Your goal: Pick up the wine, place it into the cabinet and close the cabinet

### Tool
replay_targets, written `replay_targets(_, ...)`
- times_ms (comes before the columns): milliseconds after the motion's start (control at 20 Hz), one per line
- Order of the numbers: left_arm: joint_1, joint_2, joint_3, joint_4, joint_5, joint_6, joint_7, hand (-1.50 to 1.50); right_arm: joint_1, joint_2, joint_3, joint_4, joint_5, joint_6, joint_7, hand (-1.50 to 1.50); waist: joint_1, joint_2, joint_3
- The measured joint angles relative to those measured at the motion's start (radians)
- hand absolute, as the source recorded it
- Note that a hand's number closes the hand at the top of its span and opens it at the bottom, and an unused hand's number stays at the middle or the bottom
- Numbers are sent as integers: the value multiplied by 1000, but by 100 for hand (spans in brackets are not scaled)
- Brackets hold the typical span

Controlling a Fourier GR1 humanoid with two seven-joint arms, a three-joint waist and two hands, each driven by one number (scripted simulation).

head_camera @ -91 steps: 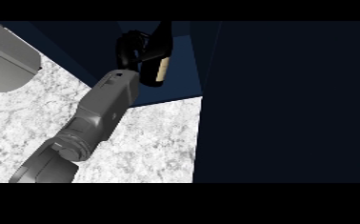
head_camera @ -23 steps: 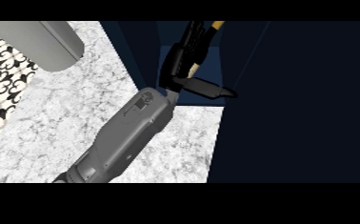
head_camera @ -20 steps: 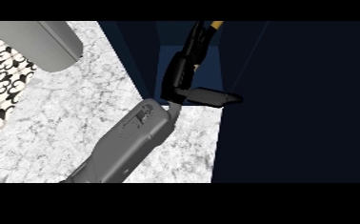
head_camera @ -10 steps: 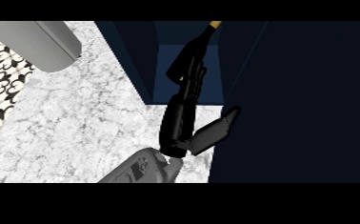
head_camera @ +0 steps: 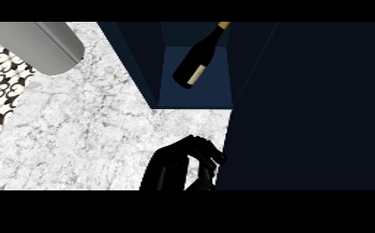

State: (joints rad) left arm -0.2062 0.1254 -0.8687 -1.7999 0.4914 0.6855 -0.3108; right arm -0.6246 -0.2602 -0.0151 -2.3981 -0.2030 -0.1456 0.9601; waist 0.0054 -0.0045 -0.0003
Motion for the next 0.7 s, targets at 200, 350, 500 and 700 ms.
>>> replay_targets(200,99,109,-11,-129,0,-53,-5,150,17,9,32,-5,-4,9,3,150,1,0,0)
replay_targets(350,165,189,-6,-204,9,-98,-20,150,-2,10,84,-2,-12,39,-3,150,6,0,1)
replay_targets(500,236,282,37,-253,55,-186,-57,150,-6,24,120,-2,-25,67,-17,150,7,1,0)
replay_targets(700,318,389,106,-321,116,-277,-89,150,-4,92,211,2,-38,65,-6,150,13,1,0)
